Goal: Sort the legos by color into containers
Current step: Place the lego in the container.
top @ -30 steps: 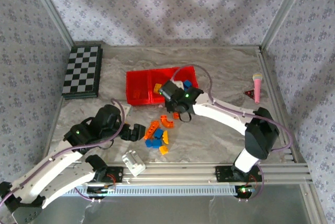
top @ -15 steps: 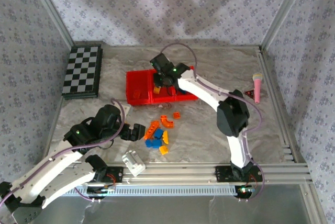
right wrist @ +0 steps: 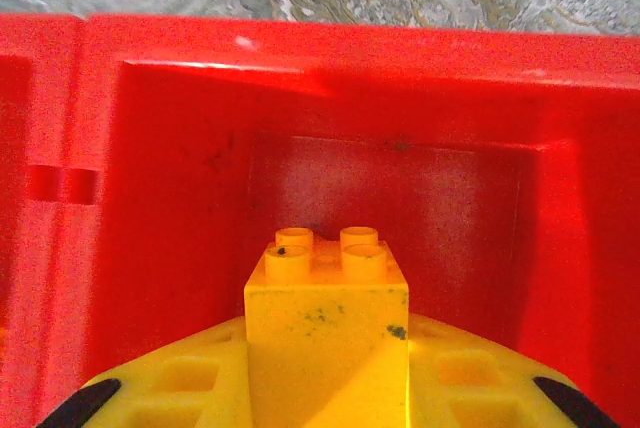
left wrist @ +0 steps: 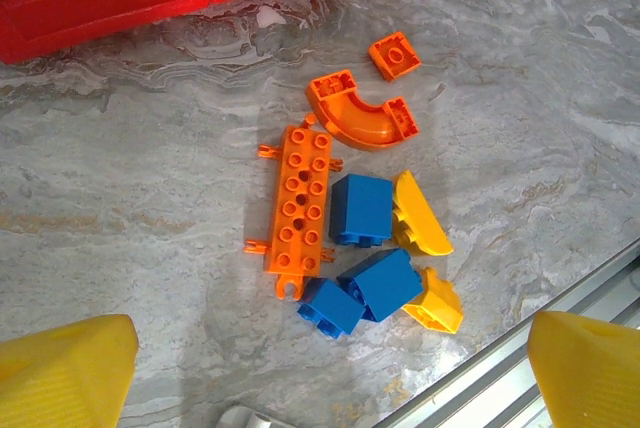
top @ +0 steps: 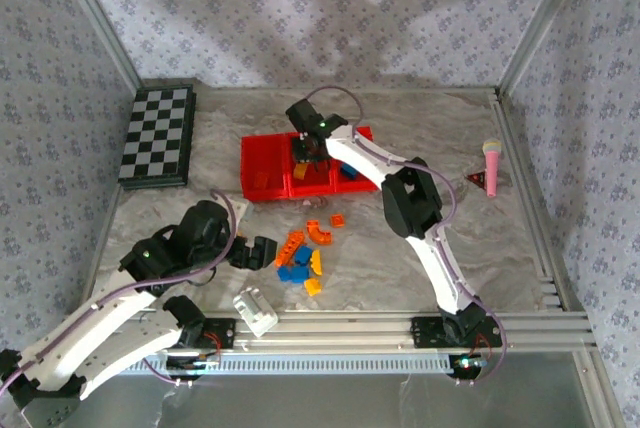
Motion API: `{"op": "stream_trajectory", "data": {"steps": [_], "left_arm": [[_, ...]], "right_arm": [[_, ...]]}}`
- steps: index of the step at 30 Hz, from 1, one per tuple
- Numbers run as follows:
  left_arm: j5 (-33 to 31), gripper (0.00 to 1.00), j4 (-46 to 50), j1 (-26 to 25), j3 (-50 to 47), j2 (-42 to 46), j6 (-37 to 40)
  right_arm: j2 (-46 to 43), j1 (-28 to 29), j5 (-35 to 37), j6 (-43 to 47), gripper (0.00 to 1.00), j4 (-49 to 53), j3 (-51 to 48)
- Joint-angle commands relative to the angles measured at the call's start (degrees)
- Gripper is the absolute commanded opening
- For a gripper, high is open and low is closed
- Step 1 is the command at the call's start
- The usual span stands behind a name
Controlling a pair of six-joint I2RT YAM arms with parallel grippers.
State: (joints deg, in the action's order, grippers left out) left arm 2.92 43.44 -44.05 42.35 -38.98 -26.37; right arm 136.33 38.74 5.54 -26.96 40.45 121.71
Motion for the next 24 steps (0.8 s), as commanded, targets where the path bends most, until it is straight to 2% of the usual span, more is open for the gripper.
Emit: {"op": "stream_trajectory", "data": {"steps": [1,3,7,10,16,24], "left_arm": [[-0.65,1.0,-0.46,-0.29,-0.07,0.49,0.79],[-0.54,1.0,-0.5,-0.23,-0.03,0.27,0.83],[-0.42,1.0,-0.47,-0.22,-0.12,0.14,0.88],[-0.37,1.0,-0.51,-0.24,-0.12,0.28,0.88],[-0.21,1.0,-0.56,-0.24,-0.08,0.18,0.88],[-0.37,1.0,-0.46,-0.22,-0.07,0.16,0.85]], "right_arm": [[0.92,0.04,1.06,-1.44,0.32,-0.87,1.83],[0.96,0.04,1.3,-1.09,0.36,-1.81,1.91],[0.16,0.24,2.74,-0.46,0.53,-1.58,2.67],[-1.2,0.72,4.42,-0.03,0.6,-0.37,3.94],[-5.47,2.07,7.3,0.94,0.66,3.77,7.62],[-15.79,4.55,9.9,1.73,0.67,6.05,4.74]]}}
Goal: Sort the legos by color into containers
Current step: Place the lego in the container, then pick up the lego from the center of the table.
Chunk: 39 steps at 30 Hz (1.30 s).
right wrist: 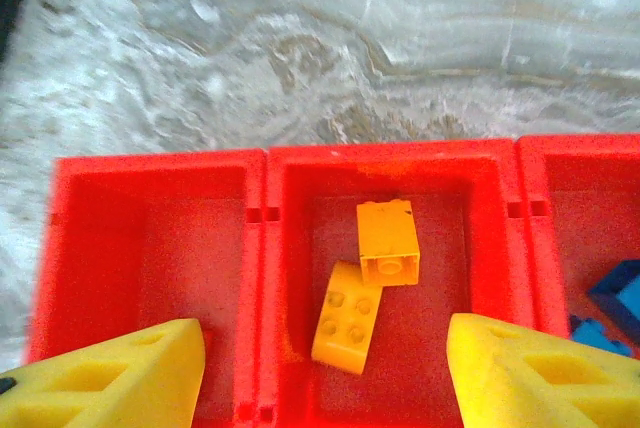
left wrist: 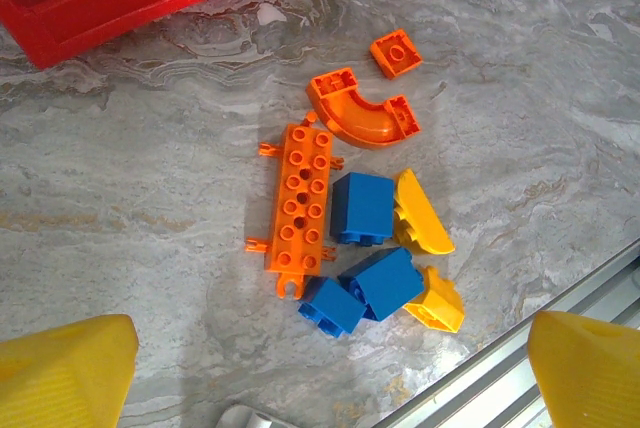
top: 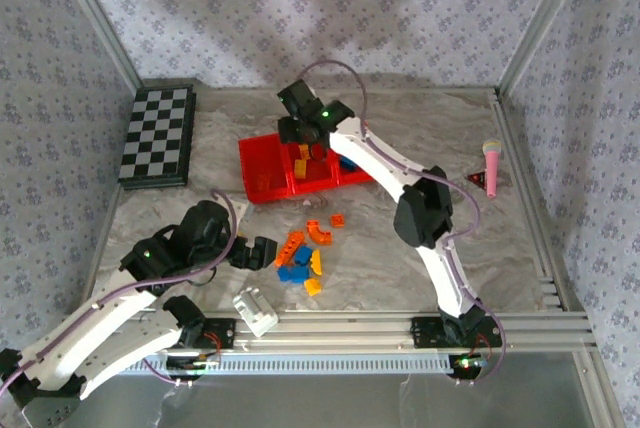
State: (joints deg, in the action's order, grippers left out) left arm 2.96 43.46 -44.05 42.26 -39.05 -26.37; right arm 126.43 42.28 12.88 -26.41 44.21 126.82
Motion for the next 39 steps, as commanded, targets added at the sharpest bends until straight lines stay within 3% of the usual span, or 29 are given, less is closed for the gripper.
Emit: {"op": "stream_trajectory", "data": {"steps": [1,6,13,20,25,39], "left_arm": [[-0.45,1.0,-0.48,-0.23,0.02,0.22,0.82],[-0.76,1.0,-0.42,-0.25,0.01,0.38,0.77],[-0.64,1.0,-0.4,-0.33,-0.07,0.56,0.45],[-0.5,1.0,-0.46,-0.33,0.01,0.16,0.44],[-0.41,1.0,-0.44,-0.32,-0.07,0.42,0.4],[-0.43,1.0,-0.44,-0.41,-0.17,0.46,0.18]], "right_arm": [[-8.03,1.45,2.99,1.31,0.67,2.12,-1.96],[-20.2,3.58,6.73,0.58,0.68,-2.9,-15.56],[-37.54,4.82,10.21,-7.79,0.67,-12.04,-42.17],[-42.55,5.86,10.19,-18.15,0.67,-15.73,-61.5],[-39.58,7.02,9.7,-20.8,0.68,-15.78,-64.95],[-24.77,6.42,3.23,-18.42,0.75,-12.01,-58.97]]}}
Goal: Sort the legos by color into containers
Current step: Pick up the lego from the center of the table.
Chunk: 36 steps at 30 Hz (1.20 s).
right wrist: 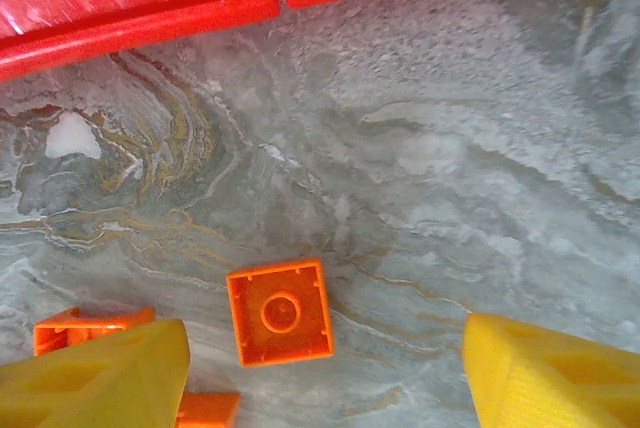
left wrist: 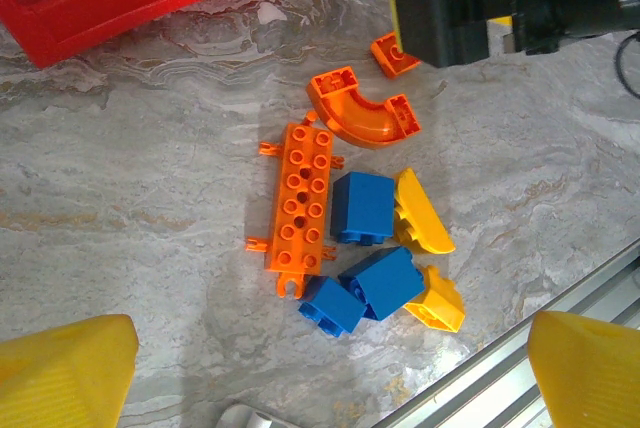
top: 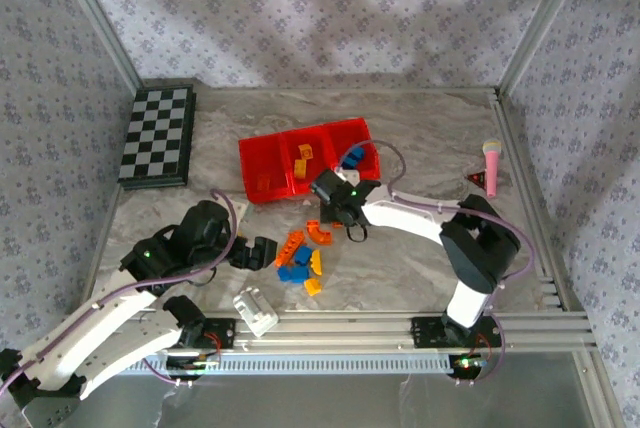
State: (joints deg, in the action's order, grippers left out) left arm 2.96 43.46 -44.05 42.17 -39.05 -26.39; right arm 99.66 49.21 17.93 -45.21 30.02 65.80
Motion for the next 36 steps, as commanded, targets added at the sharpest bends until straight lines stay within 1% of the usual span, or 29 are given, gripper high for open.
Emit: {"op": "stream_trajectory", "data": {"steps": [1,3,11,21,23,28,30,36], "left_arm": [[-0.49,1.0,-0.46,-0.36,-0.07,0.38,0.2],[-0.42,1.0,-0.53,-0.38,-0.11,0.27,0.25],[-0.41,1.0,-0.52,-0.42,-0.07,0.12,0.29],[-0.5,1.0,-0.49,-0.41,-0.07,0.02,0.29],[-0.49,1.0,-0.51,-0.39,-0.07,0.03,0.29],[-0.5,1.0,-0.52,-0.41,-0.07,0.02,0.29],[-0.5,1.0,-0.48,-0.42,-0.07,0.06,0.29],[-0.46,1.0,-0.51,-0.42,-0.07,0.18,0.29]], "right_arm": [[2.64,-0.45,-1.99,0.53,0.75,2.23,2.05],[3.88,-0.65,-2.46,0.74,0.76,2.73,4.47],[6.35,-1.49,-3.74,1.06,0.76,4.13,5.87],[9.79,-0.65,-3.71,2.75,0.7,7.4,8.66],[10.19,-0.63,-3.71,2.88,0.67,7.68,8.96],[11.21,-0.76,-4.46,4.75,0.56,8.14,9.56],[11.68,-0.91,-4.75,5.13,0.54,8.39,9.78],[12.14,-1.44,-5.27,5.97,0.53,8.39,9.6]]}}
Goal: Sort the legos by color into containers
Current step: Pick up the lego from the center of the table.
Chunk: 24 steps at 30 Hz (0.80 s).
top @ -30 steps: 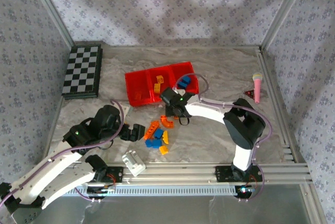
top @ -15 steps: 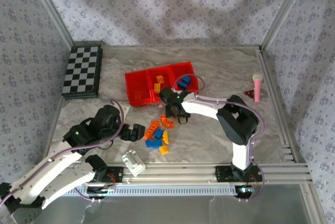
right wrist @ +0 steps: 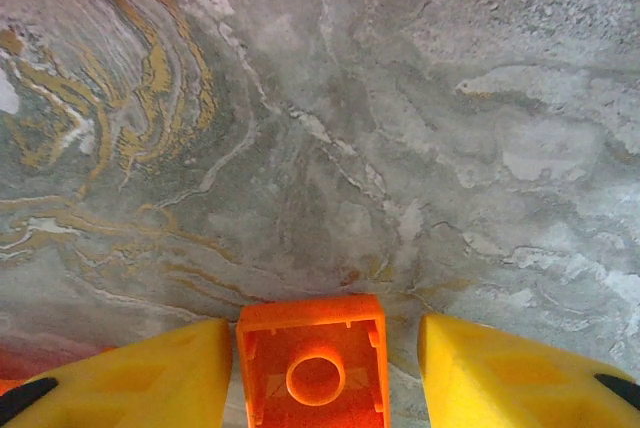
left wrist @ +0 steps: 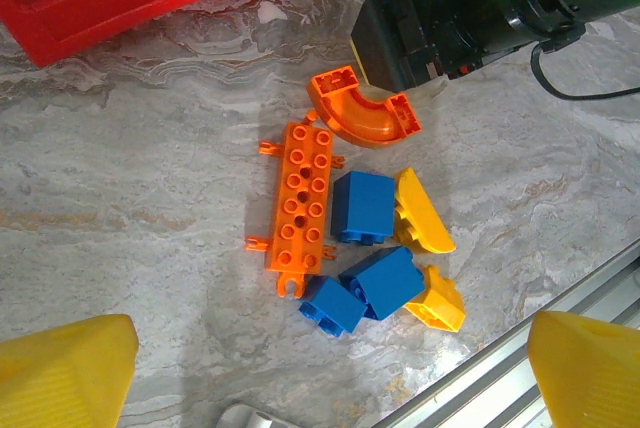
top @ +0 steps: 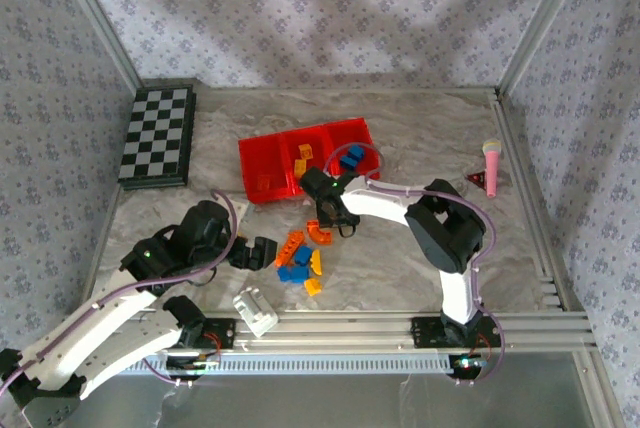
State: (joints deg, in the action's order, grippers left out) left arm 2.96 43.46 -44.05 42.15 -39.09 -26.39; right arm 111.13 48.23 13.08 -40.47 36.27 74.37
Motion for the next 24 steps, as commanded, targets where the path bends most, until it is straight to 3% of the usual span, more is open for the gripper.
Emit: {"op": "stream_trajectory", "data": {"steps": [1,15,24], "left_arm": [[-0.5,1.0,-0.53,-0.42,-0.05,0.18,0.29],[-0.76,1.0,-0.51,-0.4,-0.1,0.42,0.29],[-1.24,1.0,-0.57,-0.38,-0.14,2.33,0.33]], "right_arm": [[0.68,-0.5,-0.51,1.72,0.53,1.97,1.02],[-0.43,0.25,-0.21,3.97,0.34,2.77,1.78],[-4.89,2.17,2.74,9.47,0.3,5.87,10.21]]}}
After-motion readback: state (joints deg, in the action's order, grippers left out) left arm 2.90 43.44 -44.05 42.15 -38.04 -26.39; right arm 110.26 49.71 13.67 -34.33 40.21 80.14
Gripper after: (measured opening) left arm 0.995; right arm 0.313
